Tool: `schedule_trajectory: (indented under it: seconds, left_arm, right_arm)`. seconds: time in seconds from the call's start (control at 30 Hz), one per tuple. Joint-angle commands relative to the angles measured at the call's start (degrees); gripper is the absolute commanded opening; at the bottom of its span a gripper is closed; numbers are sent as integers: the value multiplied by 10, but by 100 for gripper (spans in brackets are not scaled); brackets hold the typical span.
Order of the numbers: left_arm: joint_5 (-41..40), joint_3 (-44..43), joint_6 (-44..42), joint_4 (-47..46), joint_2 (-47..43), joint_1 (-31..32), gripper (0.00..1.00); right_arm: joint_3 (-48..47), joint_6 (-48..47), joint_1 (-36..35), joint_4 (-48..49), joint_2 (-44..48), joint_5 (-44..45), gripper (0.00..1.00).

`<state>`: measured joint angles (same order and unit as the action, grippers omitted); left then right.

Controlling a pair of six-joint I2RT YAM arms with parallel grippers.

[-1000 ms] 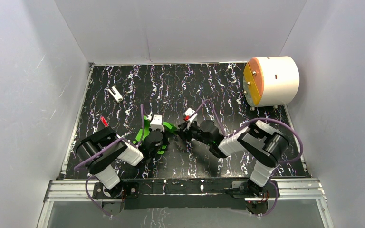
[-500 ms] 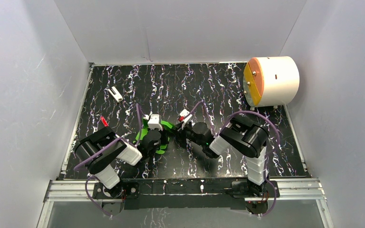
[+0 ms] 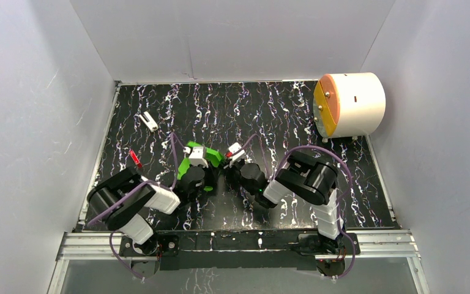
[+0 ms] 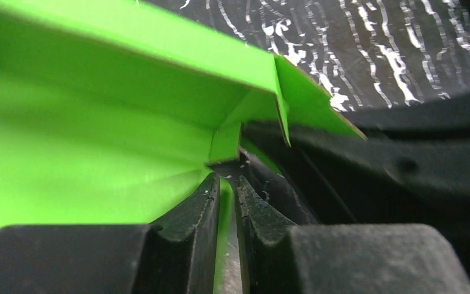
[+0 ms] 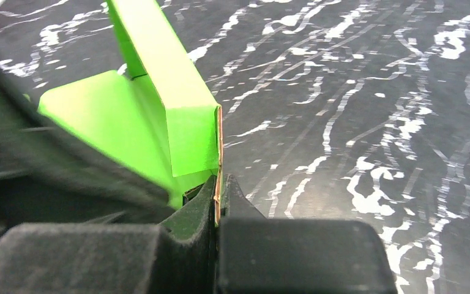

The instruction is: Fold the paper box

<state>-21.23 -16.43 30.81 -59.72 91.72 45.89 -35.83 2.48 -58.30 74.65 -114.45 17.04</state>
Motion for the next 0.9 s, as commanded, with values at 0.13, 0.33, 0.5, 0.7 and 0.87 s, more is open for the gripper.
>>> schedule_trajectory:
  seconds: [0.13,0.33,0.5,0.7,0.87]
  left_arm:
    - [-5,14,-4,78,-161,1,23]
    - [-46,-17,-15,204,-274,-50,41]
    - [-28,-53,3,230,-263,-146,55]
    - [72,-106,67,228,-193,-267,61]
    - [160,-145,78,207,-119,-309,61]
  right_arm:
    - [-26,-46,7,2,-1,145,0]
    - [-26,-71,9,10,-4,97,0]
    - [-25,-80,9,1,-4,63,0]
    - [-20,-84,13,-12,2,24,0]
    - [-23,-92,16,-24,4,1,0]
